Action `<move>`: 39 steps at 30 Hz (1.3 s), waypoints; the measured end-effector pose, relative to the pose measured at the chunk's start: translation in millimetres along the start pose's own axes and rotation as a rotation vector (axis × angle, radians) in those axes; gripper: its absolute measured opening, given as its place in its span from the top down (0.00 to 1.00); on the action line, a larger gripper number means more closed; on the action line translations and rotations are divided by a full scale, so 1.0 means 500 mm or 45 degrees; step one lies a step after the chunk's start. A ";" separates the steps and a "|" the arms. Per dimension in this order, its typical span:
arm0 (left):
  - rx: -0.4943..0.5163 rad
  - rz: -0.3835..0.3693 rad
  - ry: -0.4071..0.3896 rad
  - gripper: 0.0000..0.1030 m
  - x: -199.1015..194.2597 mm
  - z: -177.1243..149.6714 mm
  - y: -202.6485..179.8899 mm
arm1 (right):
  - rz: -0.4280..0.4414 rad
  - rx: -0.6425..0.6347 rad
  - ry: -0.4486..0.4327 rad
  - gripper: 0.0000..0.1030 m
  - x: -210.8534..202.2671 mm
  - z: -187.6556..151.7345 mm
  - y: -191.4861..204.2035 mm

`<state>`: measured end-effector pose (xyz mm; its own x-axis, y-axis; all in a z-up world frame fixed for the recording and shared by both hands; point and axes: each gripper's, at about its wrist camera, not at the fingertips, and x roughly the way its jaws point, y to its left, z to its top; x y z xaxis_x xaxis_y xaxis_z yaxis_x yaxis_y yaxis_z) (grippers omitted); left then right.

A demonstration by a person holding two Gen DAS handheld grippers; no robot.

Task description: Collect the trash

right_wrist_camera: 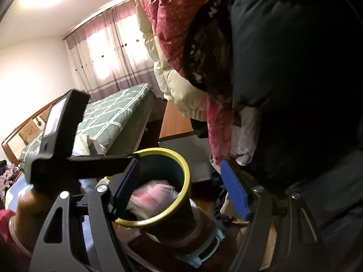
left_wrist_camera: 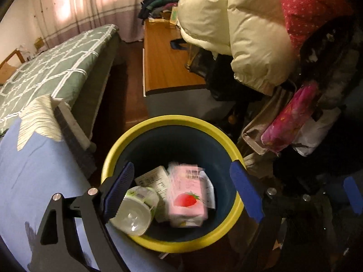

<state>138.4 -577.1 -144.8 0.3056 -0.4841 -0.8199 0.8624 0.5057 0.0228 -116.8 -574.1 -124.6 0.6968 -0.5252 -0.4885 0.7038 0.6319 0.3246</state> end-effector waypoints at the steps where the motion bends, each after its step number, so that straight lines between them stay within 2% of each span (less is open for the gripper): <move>1: -0.013 0.012 -0.025 0.15 -0.020 -0.010 0.007 | 0.002 -0.002 -0.003 0.32 -0.002 0.000 0.001; 3: -0.037 0.055 -0.091 0.08 -0.067 -0.029 0.033 | 0.019 -0.007 -0.004 0.31 -0.003 0.000 0.008; 5: -0.065 0.112 -0.157 0.05 -0.115 -0.048 0.062 | 0.040 -0.024 -0.006 0.31 -0.007 0.000 0.025; 11: -0.238 0.280 -0.317 0.05 -0.286 -0.146 0.179 | 0.135 -0.101 0.004 0.31 -0.018 -0.008 0.091; 14: -0.332 0.374 -0.399 0.05 -0.389 -0.228 0.240 | 0.217 -0.152 -0.001 0.29 -0.038 -0.003 0.140; 18: -0.492 0.541 -0.516 0.05 -0.546 -0.376 0.315 | 0.318 -0.239 -0.019 0.22 -0.076 0.003 0.207; 20: -0.564 0.627 -0.545 0.05 -0.609 -0.440 0.346 | 0.386 -0.281 -0.007 0.22 -0.092 0.004 0.241; 24: -0.760 0.795 -0.575 0.05 -0.719 -0.576 0.411 | 0.447 -0.359 -0.015 0.21 -0.120 -0.004 0.290; 28: -0.842 0.930 -0.593 0.05 -0.783 -0.662 0.438 | 0.492 -0.415 -0.012 0.18 -0.140 -0.010 0.315; 31: -0.835 0.989 -0.604 0.05 -0.803 -0.693 0.442 | 0.516 -0.435 -0.002 0.18 -0.155 -0.018 0.326; 36: -0.838 0.987 -0.612 0.05 -0.805 -0.718 0.436 | 0.520 -0.457 -0.009 0.17 -0.172 -0.023 0.333; 39: -0.837 0.979 -0.603 0.05 -0.793 -0.703 0.434 | 0.521 -0.460 -0.015 0.17 -0.181 -0.025 0.334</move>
<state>62.4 -24.7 -15.9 0.9096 -0.0322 -0.4142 0.0391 0.9992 0.0082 -64.1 -413.7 -36.4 0.9069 -0.2004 -0.3707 0.2840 0.9406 0.1862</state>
